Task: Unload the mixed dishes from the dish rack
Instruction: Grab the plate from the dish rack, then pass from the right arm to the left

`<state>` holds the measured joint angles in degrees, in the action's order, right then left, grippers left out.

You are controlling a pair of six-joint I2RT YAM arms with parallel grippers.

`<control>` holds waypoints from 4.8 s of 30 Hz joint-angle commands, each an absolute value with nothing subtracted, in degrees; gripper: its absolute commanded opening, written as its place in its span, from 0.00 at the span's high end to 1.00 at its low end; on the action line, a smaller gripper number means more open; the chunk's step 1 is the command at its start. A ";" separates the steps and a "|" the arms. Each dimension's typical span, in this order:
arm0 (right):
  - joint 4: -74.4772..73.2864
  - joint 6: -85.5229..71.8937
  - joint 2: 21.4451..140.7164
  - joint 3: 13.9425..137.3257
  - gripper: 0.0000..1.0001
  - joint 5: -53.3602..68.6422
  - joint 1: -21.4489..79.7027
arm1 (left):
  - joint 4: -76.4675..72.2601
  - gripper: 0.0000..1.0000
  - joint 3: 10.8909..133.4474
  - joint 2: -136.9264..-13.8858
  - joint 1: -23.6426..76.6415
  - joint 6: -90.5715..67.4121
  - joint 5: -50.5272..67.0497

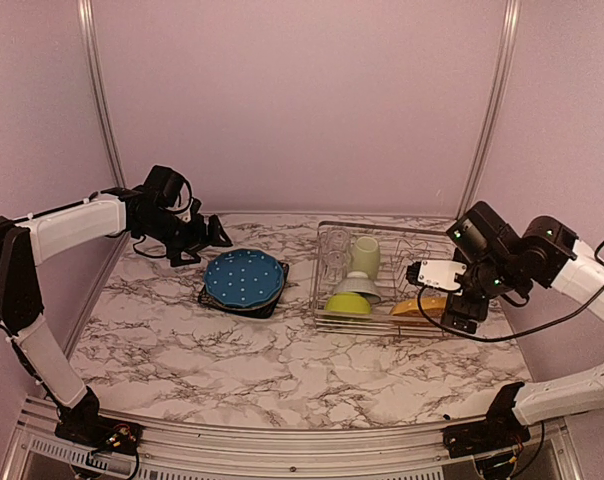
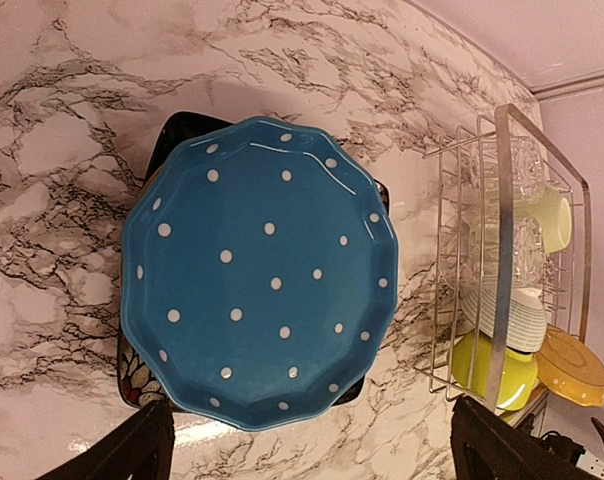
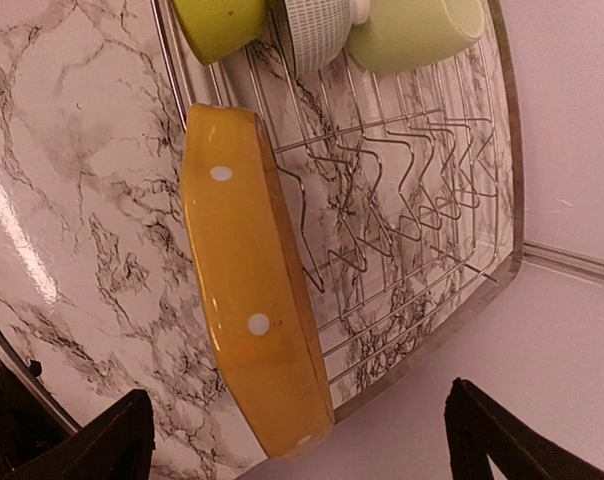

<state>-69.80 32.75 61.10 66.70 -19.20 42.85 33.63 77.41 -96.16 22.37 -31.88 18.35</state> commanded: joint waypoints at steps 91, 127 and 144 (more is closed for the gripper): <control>-54.68 41.05 66.57 84.26 1.00 -48.57 49.48 | 30.97 0.01 83.61 -97.69 19.91 -27.66 20.66; -19.55 -5.63 83.12 92.45 1.00 6.27 36.74 | 2.26 0.03 69.61 -80.78 26.37 -24.00 27.94; -9.57 -20.31 84.96 87.80 1.00 19.99 32.78 | 2.64 0.31 77.39 -90.69 30.30 -26.80 31.83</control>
